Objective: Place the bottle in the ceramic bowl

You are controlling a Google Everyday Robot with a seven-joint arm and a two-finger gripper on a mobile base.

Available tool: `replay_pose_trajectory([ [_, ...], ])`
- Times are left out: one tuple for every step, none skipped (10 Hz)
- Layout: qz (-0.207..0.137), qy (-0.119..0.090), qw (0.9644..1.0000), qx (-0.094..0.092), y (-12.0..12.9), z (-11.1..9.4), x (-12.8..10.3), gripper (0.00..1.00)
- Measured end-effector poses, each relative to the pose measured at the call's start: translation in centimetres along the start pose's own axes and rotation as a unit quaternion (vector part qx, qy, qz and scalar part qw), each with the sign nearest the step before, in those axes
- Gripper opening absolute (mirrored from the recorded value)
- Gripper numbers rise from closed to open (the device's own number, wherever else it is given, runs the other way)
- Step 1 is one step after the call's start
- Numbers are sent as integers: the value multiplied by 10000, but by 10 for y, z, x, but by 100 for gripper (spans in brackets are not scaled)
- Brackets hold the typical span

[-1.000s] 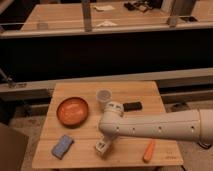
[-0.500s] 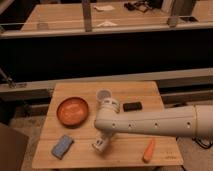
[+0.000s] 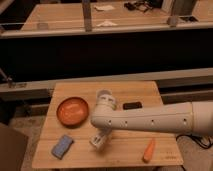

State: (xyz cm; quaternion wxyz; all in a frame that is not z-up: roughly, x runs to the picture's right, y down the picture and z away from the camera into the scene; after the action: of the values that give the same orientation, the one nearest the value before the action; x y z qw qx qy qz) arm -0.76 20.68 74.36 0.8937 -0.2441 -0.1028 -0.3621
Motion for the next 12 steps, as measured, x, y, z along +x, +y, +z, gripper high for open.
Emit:
replay_pose_trajectory([
  [-38,-12,10000,11,-7,0,-3,2],
  [-74,-20,10000,28,-14,1,-6,2],
  [-59,0,10000,20,-17,1,-3,2],
  [-76,25,10000,5,-21,0,-2,2],
  [-118,17,9999,30,-29,-1,-5,2],
  [-135,31,9999,23,-33,-2,-3,2],
  [-170,43,9998,23,-35,-4,-1,2],
  [-231,47,9997,41,-42,-5,-5,2],
  [-296,41,9995,83,-52,-6,-8,2],
  [-319,56,9994,108,-59,-7,-7,2],
  [-325,69,9994,116,-61,-7,-7,2],
  [-316,110,9994,97,-64,-8,-3,2],
])
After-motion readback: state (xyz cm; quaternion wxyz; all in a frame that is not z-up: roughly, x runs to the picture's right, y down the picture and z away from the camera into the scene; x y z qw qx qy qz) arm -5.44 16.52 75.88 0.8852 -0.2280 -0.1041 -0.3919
